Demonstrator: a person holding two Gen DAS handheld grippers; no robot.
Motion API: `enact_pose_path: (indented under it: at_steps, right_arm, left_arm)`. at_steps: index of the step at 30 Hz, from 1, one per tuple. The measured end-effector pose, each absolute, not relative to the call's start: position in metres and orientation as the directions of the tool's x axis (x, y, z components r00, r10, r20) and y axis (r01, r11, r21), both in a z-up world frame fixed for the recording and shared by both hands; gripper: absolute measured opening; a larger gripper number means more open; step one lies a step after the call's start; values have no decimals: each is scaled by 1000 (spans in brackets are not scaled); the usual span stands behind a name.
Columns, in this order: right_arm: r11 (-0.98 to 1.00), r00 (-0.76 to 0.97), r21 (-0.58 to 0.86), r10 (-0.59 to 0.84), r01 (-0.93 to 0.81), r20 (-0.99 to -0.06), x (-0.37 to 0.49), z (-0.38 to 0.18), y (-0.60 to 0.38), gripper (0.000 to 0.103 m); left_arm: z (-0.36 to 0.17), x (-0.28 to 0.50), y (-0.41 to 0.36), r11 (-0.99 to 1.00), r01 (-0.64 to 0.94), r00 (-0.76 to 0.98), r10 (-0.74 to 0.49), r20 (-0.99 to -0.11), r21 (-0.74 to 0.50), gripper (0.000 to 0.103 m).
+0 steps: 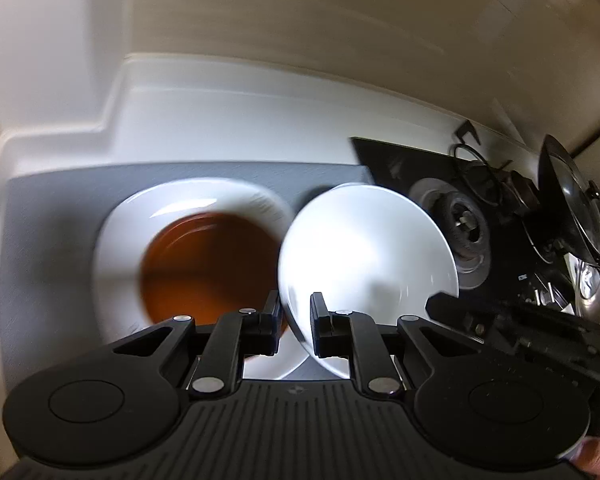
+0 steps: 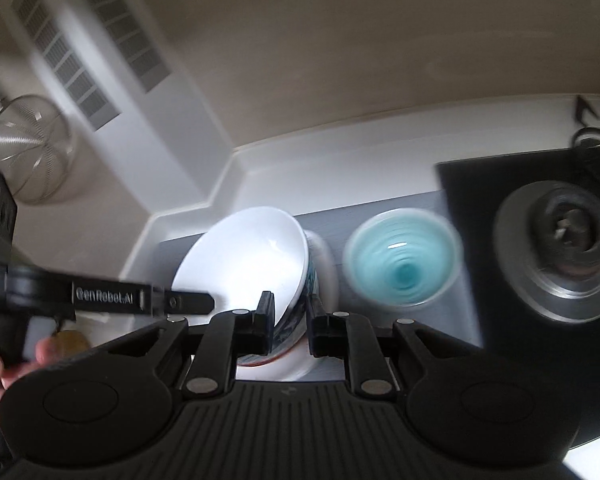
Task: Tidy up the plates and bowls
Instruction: 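Lift the white bowl and carry it to the teal-swirl bowl, then lower the white bowl into the teal-swirl bowl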
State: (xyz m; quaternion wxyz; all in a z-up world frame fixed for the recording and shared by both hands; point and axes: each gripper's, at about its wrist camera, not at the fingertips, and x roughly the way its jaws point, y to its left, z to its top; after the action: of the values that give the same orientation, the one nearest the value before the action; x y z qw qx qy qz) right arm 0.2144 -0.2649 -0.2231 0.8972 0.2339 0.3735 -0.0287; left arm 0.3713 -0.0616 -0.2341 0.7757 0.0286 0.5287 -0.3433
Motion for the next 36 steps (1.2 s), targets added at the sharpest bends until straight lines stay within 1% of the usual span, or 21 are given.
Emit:
enact_pose_path:
  at_steps: [2,4,6,10,12,17,22,27,33,36]
  right_arm:
    - [884,721,393,99,253,-686,214,-227,-281,18]
    - [860,721,416,86,295,-688,217,-235,-299,17]
    - [845,723,428,73,321,-687,222,-243,-313,17]
    - [852,711,400,47,338,-702,237,-263,-327,16]
    - [831,699,422,58,362,-713,242,-277,-337,16]
    - [823,687,417,46,386,-725,245,-291,-345,16]
    - [820,687,410,29,400,-727,249,-298,-355,15]
    - [816,681,402,13,416,-732,251,-304,-360,15]
    - [824,672,381,1,419,-740,253,-309,-361,15]
    - [835,665,361,-7,415,-747,255,-311,-360,15]
  left_arm:
    - [-236,379,-82,747,584,195,-510,-838,-319,16]
    - [-242,387,-99,743,592,187,-504,-843,-312,16]
    - [-254,397,-112,747,585,165,-492,-855,-317,16]
    - [-283,413,-132,761,562,122,-463,-878,-324,16]
    - [-293,418,-140,770,548,108,-453,-885,-327,15]
    - [-287,420,-157,763,572,143,-454,-879,-301,15]
    - [-297,423,-173,764,576,121,-432,-894,-291,15]
    - [-301,418,-183,759,603,146,-410,-901,-248,15]
    - [-312,420,-193,763,601,134,-390,-911,-238,15]
    - [-314,419,-197,761,613,154,-380,-912,-213,15]
